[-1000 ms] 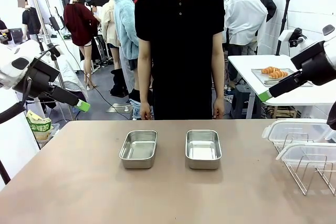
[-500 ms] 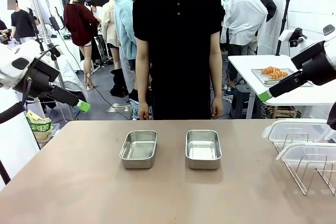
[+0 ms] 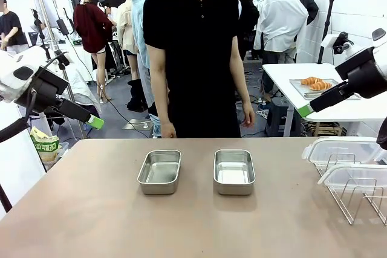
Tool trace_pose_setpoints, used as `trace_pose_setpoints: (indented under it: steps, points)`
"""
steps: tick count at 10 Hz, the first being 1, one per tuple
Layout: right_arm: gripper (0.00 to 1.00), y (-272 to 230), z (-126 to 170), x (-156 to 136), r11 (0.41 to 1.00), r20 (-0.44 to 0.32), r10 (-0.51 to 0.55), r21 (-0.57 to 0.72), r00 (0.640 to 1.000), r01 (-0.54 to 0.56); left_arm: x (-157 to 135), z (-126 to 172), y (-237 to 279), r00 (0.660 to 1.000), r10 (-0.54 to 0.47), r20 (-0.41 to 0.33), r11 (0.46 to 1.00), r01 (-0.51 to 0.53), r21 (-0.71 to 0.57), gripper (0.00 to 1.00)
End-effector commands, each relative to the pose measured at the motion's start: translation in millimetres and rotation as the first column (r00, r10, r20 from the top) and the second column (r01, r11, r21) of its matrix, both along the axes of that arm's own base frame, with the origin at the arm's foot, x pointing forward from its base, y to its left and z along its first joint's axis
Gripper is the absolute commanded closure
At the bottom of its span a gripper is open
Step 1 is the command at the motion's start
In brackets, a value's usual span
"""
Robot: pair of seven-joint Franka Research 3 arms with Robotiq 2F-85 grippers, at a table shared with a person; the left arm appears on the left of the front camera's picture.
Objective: Place the bread in airtight containers.
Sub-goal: Lift both Airtight Container.
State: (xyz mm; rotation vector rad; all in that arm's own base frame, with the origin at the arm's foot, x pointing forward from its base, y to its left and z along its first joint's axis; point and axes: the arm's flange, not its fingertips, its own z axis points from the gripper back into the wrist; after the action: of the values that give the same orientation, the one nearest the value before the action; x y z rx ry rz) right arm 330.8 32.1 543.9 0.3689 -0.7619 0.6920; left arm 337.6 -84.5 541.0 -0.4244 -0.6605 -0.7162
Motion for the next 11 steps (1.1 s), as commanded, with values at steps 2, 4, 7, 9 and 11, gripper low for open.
trace_pose_setpoints:
  steps: [2,4,7,9,11]
  points:
    - [0.0,1.2,0.0,0.3,1.0,0.002,0.01,0.014,1.0,-0.011,-0.6,0.8,2.6,1.0,-0.009,0.003,1.0,0.009,0.004,0.0]
    - [0.0,1.2,0.0,0.3,1.0,0.002,0.01,0.014,1.0,-0.011,-0.6,0.8,2.6,1.0,-0.009,0.003,1.0,0.009,0.004,0.0]
    - [0.0,1.2,0.0,0.3,1.0,0.002,0.01,0.014,1.0,-0.011,-0.6,0.8,2.6,1.0,-0.009,0.003,1.0,0.009,0.004,0.0]
    - [0.0,1.2,0.0,0.3,1.0,0.002,0.01,0.014,1.0,-0.011,-0.6,0.8,2.6,1.0,-0.009,0.003,1.0,0.009,0.004,0.0]
    - [0.0,1.2,0.0,0.3,1.0,0.002,0.01,0.014,1.0,-0.011,-0.6,0.8,2.6,1.0,-0.009,0.003,1.0,0.009,0.004,0.0]
